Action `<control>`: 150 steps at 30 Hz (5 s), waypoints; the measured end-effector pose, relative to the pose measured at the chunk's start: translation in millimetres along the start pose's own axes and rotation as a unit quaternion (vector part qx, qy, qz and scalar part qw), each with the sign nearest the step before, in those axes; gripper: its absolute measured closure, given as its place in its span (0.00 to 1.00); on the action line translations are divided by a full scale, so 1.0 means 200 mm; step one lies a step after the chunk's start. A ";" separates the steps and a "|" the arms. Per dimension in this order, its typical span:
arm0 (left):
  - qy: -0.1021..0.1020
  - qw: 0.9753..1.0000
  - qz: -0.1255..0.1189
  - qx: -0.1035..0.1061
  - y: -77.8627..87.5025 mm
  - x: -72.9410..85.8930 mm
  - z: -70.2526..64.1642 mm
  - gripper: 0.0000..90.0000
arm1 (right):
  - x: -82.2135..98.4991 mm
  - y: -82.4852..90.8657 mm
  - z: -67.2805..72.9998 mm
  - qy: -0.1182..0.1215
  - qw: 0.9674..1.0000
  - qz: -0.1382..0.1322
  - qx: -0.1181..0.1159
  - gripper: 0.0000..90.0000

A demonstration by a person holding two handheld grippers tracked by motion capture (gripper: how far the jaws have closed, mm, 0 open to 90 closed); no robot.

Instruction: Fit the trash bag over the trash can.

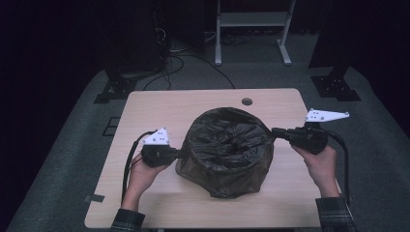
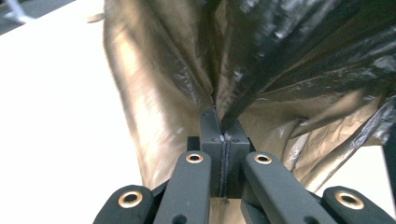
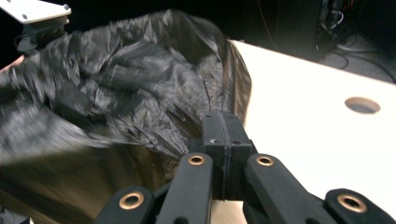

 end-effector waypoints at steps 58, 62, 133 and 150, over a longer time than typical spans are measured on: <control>0.013 0.990 -0.124 0.067 0.08 -0.05 -0.01 0.44 | -0.39 -0.29 -0.15 0.014 1.000 0.001 0.026 0.47; 0.014 0.989 -0.127 0.080 0.07 -0.05 -0.02 0.29 | -0.40 -0.23 -0.09 0.038 0.999 -0.003 0.013 0.30; 0.008 0.990 -0.103 0.097 -0.08 -0.09 -0.12 0.00 | -0.23 -0.53 0.32 0.159 0.883 0.438 -0.054 0.13; 0.009 0.989 -0.112 0.098 -0.06 -0.10 -0.12 0.00 | -0.45 -0.65 0.42 0.184 0.915 0.353 -0.065 0.13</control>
Point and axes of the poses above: each handheld gripper's, and its own axes: y roughly backward along the jaws, x roughly out of its underside, z roughly to its left, the point moved 4 cm from there along -y, roughly forward along the jaws, and after that the axes turned 4 degrees about -x, right-handed, at the moved point
